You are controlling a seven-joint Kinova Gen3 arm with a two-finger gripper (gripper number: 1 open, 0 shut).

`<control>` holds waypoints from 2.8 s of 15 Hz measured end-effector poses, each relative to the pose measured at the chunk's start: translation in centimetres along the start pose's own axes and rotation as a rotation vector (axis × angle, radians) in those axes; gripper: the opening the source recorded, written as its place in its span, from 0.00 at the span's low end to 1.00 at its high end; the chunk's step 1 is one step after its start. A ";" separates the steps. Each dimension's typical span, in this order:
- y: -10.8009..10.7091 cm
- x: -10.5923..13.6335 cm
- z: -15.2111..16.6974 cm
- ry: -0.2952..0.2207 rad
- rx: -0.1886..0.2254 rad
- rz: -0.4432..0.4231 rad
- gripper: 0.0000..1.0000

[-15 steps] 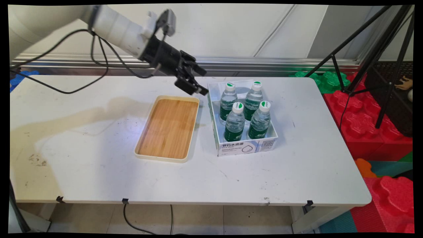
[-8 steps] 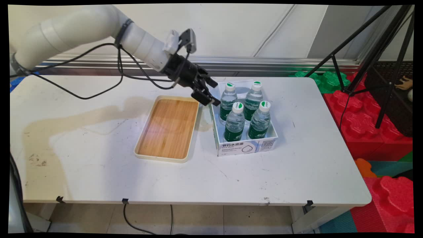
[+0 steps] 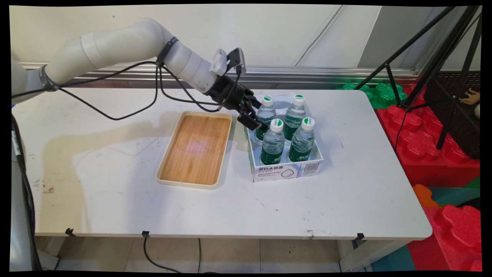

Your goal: Pick up the green bottle from the white box, then place the picked object on the tray

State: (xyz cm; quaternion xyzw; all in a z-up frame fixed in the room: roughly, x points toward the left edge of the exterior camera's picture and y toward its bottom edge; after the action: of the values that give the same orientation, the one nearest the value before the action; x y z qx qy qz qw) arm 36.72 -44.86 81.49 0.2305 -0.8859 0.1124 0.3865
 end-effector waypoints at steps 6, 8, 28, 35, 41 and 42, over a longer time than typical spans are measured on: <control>-0.5 0.1 2.2 0.002 -0.002 0.018 0.00; -0.6 0.3 2.5 0.006 -0.003 0.022 0.00; 0.8 3.1 -5.0 0.100 -0.005 0.050 0.00; 2.0 3.4 -11.8 0.131 -0.014 0.079 0.00; 2.6 2.5 -16.6 0.137 -0.007 0.063 0.00; 2.6 2.2 -17.3 0.135 -0.004 0.058 0.00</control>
State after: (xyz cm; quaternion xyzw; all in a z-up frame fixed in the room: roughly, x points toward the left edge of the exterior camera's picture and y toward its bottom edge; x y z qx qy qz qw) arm 45.02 -36.77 94.73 0.1957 -0.8643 0.1372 0.4425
